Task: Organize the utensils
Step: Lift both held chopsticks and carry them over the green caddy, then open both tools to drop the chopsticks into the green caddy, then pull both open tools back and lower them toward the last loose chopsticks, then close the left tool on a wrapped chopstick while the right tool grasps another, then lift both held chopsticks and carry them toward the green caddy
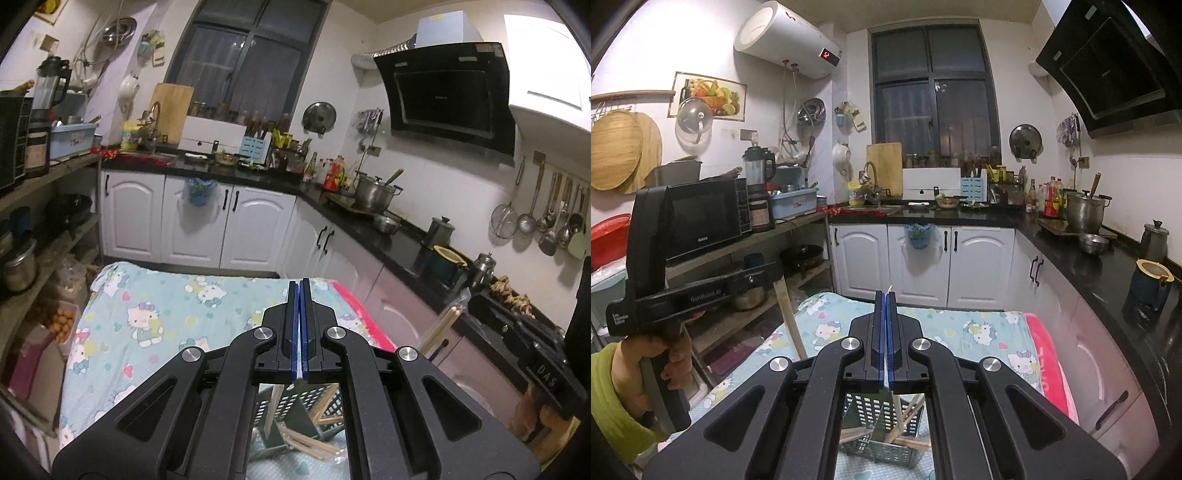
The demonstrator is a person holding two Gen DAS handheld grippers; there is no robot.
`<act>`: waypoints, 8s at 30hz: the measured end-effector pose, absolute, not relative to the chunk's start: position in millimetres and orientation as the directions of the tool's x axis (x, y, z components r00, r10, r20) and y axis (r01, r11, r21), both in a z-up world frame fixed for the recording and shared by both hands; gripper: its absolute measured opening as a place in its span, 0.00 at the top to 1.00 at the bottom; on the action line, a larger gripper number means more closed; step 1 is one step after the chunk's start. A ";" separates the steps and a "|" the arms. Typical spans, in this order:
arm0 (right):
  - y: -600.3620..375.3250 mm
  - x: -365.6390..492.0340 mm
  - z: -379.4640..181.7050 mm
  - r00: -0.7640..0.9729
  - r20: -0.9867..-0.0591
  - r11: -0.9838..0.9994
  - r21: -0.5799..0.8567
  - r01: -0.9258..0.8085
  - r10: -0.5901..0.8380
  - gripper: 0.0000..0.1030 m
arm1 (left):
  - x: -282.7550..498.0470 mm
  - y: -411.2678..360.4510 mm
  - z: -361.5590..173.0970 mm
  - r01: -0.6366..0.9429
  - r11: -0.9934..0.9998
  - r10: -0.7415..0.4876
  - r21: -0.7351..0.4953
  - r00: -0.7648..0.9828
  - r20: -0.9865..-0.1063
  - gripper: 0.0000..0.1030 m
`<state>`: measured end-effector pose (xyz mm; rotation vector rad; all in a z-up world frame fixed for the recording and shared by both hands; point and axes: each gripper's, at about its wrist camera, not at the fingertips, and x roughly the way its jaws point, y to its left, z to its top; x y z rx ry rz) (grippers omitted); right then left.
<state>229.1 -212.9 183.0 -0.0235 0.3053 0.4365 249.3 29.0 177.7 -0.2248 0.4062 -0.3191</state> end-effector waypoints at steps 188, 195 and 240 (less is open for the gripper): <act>-247.9 109.7 -71.6 0.506 -0.757 0.862 0.146 -0.485 0.413 0.99 | 214.7 69.5 -84.5 -0.036 0.913 -0.302 -0.407 0.611 -0.732 0.97; -253.7 107.7 -50.7 0.574 -0.711 0.873 0.118 -0.474 0.408 0.99 | 188.3 59.3 -49.8 0.047 0.900 -0.351 -0.433 0.669 -0.655 0.98; -250.1 103.9 51.4 0.770 -0.501 0.887 -0.009 -0.462 0.396 0.99 | 147.6 -23.6 74.6 0.382 0.838 -0.533 -0.390 0.726 -0.434 0.99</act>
